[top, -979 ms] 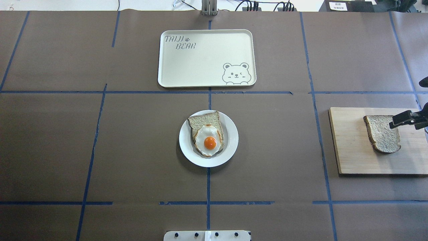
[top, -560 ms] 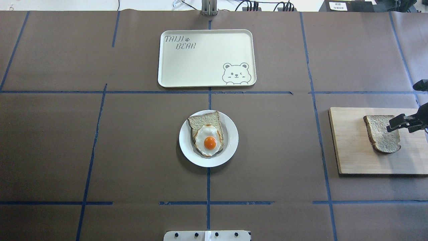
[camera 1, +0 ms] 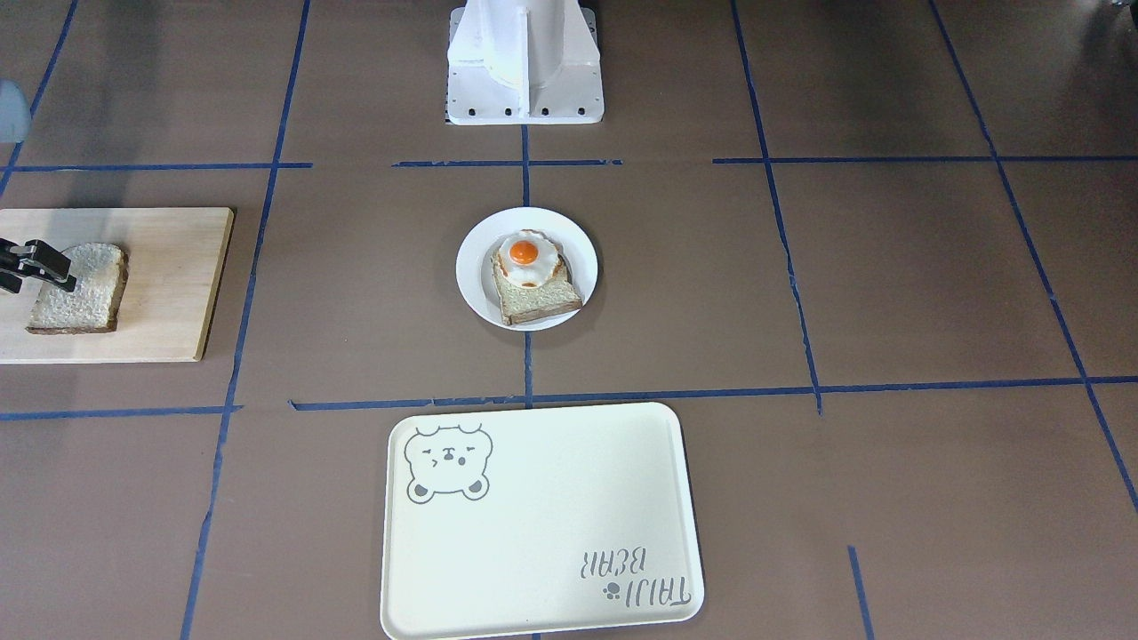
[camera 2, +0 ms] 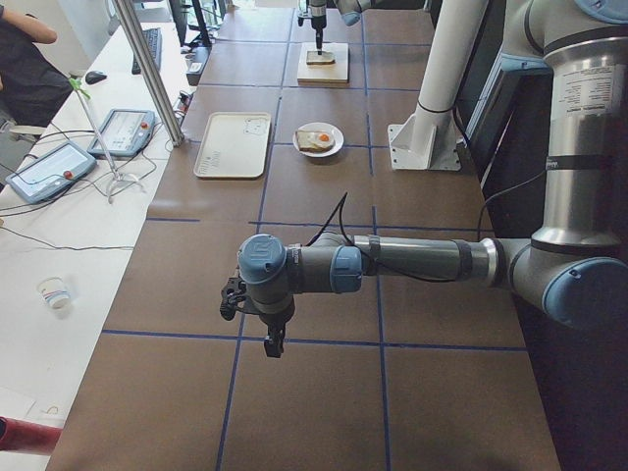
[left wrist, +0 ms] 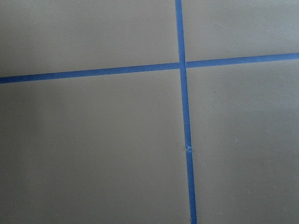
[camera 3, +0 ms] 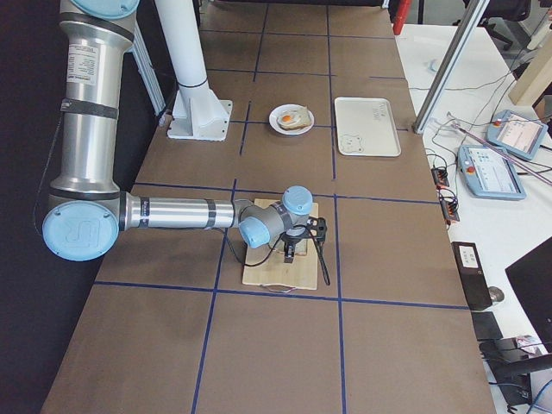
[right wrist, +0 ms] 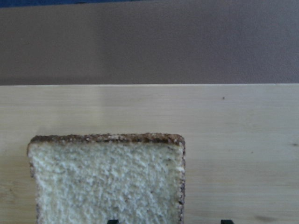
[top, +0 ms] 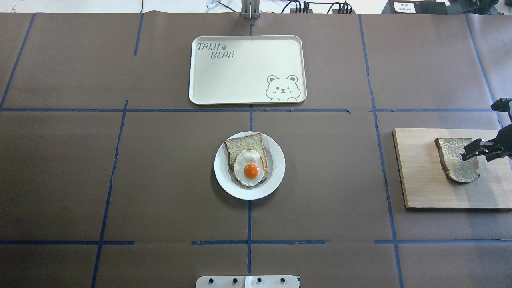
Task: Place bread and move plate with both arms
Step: 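Lower the right gripper onto the bread slice on the wooden board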
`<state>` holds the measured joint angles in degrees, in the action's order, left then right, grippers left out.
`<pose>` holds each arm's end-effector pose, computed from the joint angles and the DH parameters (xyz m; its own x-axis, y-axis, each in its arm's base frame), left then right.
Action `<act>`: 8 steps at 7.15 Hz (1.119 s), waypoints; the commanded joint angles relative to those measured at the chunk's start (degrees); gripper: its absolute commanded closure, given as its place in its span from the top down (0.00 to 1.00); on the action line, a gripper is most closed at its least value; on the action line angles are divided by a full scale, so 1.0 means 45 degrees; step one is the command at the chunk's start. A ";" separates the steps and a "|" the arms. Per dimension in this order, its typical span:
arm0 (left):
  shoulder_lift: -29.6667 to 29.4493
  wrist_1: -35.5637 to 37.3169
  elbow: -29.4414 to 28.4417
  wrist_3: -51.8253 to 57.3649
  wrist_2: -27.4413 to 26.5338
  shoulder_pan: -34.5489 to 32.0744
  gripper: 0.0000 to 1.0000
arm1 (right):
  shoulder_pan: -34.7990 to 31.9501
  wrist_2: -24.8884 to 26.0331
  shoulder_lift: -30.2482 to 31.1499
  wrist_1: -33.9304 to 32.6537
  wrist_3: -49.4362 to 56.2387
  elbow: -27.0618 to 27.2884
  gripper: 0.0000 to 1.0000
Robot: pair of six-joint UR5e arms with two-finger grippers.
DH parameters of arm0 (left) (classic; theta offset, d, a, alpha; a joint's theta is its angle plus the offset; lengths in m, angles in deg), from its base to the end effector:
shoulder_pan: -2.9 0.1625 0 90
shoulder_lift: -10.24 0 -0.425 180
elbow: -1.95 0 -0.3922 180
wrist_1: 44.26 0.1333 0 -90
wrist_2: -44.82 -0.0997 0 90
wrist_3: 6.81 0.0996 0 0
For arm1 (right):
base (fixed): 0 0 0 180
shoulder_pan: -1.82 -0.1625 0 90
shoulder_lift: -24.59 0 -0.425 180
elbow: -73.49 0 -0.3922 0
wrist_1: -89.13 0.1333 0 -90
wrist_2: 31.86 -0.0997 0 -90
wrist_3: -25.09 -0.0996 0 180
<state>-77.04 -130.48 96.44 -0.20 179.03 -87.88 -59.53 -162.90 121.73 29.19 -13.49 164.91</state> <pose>-0.0702 -0.4681 0.6498 0.7132 0.0810 -0.6963 -0.0689 0.9966 0.0454 -0.1606 -0.4356 0.6506 0.6884 0.0303 0.7247 0.0096 0.9987 -0.0509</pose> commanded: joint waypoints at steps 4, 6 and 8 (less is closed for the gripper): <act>0.0039 -0.0097 0.0000 0.0053 0.0019 0.0000 1.00 | 0.0001 -0.0021 0.0014 0.0000 0.0018 -0.0120 0.77; 0.0039 -0.0097 0.0019 0.0053 0.0039 0.0000 1.00 | 0.0060 -0.0001 -0.0006 -0.0019 -0.0001 -0.0218 0.77; 0.0078 -0.0253 0.0019 0.0053 0.0039 -0.0020 1.00 | 0.0099 -0.0021 -0.0005 0.0000 -0.0001 -0.0394 0.65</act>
<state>-76.77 -131.24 96.51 0.04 179.15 -87.91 -59.16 -162.94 121.73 29.17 -13.45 163.46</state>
